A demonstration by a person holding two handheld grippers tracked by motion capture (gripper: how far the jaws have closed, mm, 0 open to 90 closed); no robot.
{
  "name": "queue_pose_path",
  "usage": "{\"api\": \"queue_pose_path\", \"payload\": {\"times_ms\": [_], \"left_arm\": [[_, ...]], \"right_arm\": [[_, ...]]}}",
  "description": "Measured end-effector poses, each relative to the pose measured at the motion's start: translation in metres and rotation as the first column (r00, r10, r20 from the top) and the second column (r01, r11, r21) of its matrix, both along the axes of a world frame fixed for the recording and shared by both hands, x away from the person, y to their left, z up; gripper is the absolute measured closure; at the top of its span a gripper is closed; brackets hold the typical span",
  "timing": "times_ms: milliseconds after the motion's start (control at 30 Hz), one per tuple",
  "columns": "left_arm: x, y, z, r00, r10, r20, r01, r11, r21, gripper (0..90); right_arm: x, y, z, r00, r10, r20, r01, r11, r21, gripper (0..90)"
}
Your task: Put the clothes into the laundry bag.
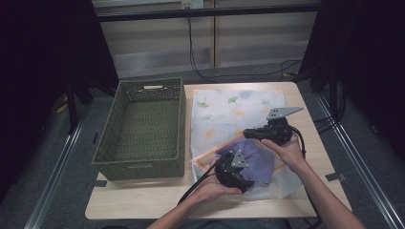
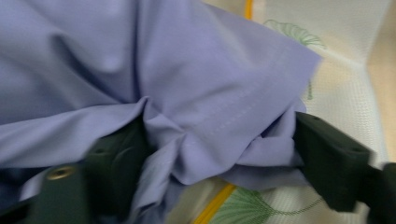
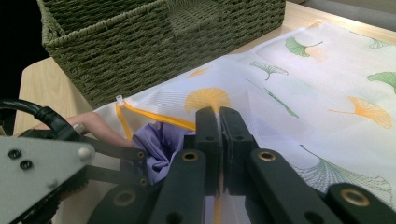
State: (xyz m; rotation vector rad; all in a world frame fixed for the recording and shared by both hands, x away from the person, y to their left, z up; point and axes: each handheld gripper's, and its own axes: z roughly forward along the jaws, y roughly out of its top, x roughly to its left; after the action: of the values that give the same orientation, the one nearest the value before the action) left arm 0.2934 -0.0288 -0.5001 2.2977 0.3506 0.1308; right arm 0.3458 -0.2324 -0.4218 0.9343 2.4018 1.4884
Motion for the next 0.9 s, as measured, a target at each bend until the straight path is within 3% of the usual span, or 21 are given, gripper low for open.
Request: {"api": "queue_pose_path", "payload": {"times_ms": [33, 67, 100, 233, 367, 400, 433, 500, 567, 600, 667, 900], "left_arm": [[0.000, 0.001, -0.001, 0.9999, 0.014, -0.008, -0.014, 0.9995, -0.027, 32.3], [0.003, 0.004, 0.002, 0.9998, 0.019, -0.005, -0.019, 0.9998, 0.000, 39.1], [0.005, 0.005, 0.002, 0.9994, 0.028, -0.020, -0.028, 0.9994, -0.019, 45.9], [0.013, 0.010, 0.004, 0.9975, 0.035, -0.062, -0.038, 0.9981, -0.049, 56.8], [0.013, 0.012, 0.013, 0.9985, 0.039, -0.038, -0.041, 0.9974, -0.060, 65.1], [0.013, 0.012, 0.016, 0.9987, 0.045, -0.025, -0.046, 0.9970, -0.062, 71.7], [0.015, 0.013, 0.017, 0.9979, 0.050, -0.040, -0.052, 0.9965, -0.065, 74.5], [0.018, 0.015, 0.019, 0.9980, 0.055, -0.031, -0.057, 0.9955, -0.075, 78.2], [0.022, 0.016, 0.020, 0.9956, 0.079, -0.050, -0.083, 0.9939, -0.073, 79.2], [0.023, 0.016, 0.018, 0.9951, 0.088, -0.047, -0.092, 0.9914, -0.093, 79.7], [0.025, 0.017, 0.018, 0.9937, 0.097, -0.055, -0.101, 0.9921, -0.074, 80.1], [0.030, 0.014, 0.016, 0.9917, 0.117, -0.053, -0.122, 0.9888, -0.087, 80.2]], "right_arm": [[0.000, 0.000, 0.000, 1.0000, -0.001, 0.000, 0.001, 1.000, -0.001, 87.5], [0.000, 0.000, 0.000, 1.0000, -0.002, -0.001, 0.002, 1.000, 0.000, 87.5], [0.000, 0.000, 0.000, 1.0000, -0.002, 0.000, 0.002, 1.000, 0.000, 87.5], [0.001, 0.000, 0.000, 1.0000, -0.001, 0.002, 0.001, 1.000, 0.001, 87.5], [0.001, -0.001, 0.000, 1.0000, -0.002, -0.003, 0.002, 1.000, 0.005, 87.5], [0.001, -0.002, 0.000, 1.0000, -0.004, -0.001, 0.004, 1.000, 0.004, 87.5], [0.001, -0.002, 0.001, 1.0000, -0.005, -0.002, 0.005, 1.000, 0.005, 87.6], [0.000, -0.002, 0.001, 1.0000, -0.004, -0.003, 0.004, 1.000, 0.007, 87.6], [0.000, -0.003, 0.002, 1.0000, -0.004, 0.000, 0.004, 1.000, 0.009, 87.6], [0.000, -0.003, 0.003, 1.0000, -0.005, 0.002, 0.005, 1.000, 0.009, 87.6], [-0.001, -0.003, 0.004, 1.0000, 0.000, -0.002, 0.000, 1.000, 0.017, 87.7], [-0.002, -0.001, 0.005, 1.0000, 0.003, -0.005, -0.003, 1.000, 0.013, 87.8]]}}
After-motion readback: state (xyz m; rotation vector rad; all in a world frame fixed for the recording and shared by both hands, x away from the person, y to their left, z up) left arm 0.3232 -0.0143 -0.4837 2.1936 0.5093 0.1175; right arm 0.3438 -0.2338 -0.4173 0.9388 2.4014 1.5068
